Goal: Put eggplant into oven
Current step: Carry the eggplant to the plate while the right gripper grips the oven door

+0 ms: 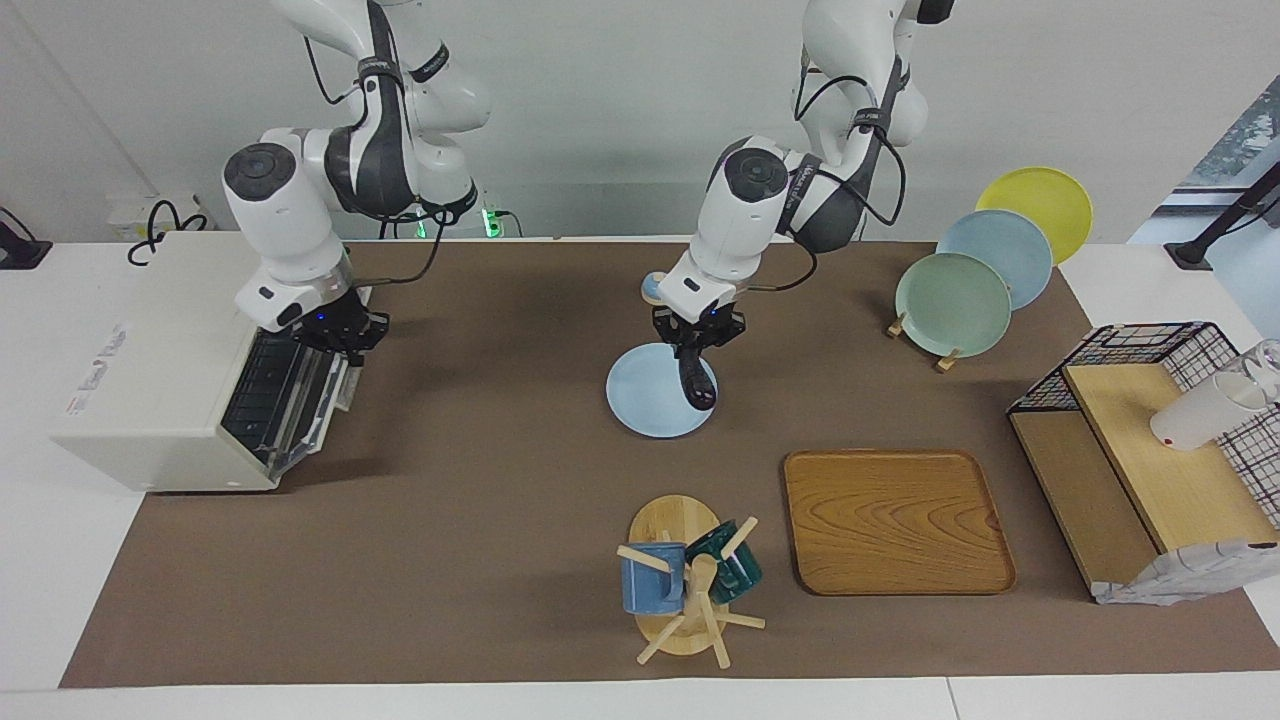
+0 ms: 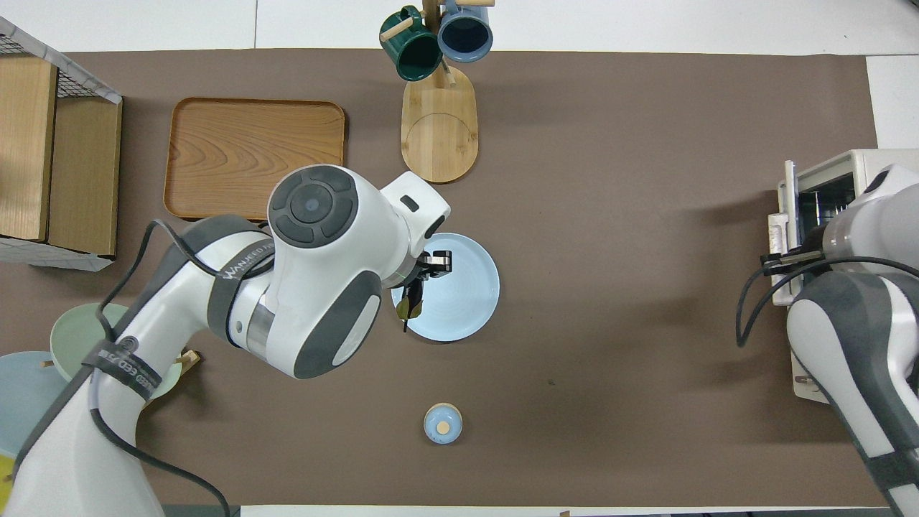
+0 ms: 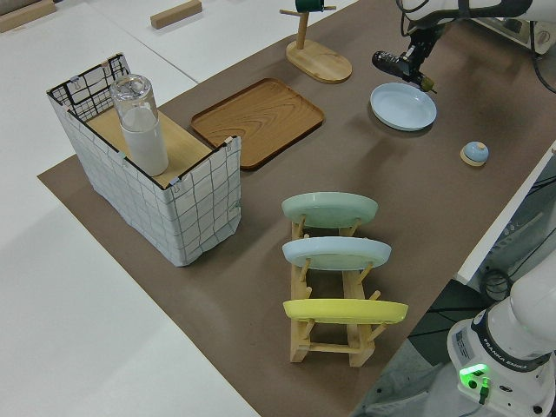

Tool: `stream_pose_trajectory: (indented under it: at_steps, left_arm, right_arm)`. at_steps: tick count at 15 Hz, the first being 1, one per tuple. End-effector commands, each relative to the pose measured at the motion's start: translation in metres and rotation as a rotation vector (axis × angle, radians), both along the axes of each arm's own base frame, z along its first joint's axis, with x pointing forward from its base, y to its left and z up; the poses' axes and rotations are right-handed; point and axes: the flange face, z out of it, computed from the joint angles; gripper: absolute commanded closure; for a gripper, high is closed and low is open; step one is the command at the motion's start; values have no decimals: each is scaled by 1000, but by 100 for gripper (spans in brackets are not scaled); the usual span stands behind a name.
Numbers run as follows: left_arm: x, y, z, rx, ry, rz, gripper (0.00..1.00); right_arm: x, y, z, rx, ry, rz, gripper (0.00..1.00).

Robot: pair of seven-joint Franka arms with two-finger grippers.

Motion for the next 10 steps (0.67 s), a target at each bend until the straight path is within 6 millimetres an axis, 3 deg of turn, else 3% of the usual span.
stream_pose_trajectory:
  at_steps: [1,3,6,8,10]
  left_arm:
    - [-17,-1,-13,-9,-11,-9,100]
    - [-17,-2,-20,-4,-4,-13,100]
    - [-19,-13,-38,-5,-7,-26,100]
    - [-15,-16,-50,-4,-7,-23,100]
    - [-14,-20,-56,-5,-13,-25,100]
  right_arm:
    - [14,-33,-48,-22,-12,-50,100]
    - [17,-41,-70,-1,1,-75,100]
    - [18,-41,-83,15,15,-99,100]
    - [22,-29,-94,40,6,-116,100]
    - [26,-1,-90,59,17,-122,100]
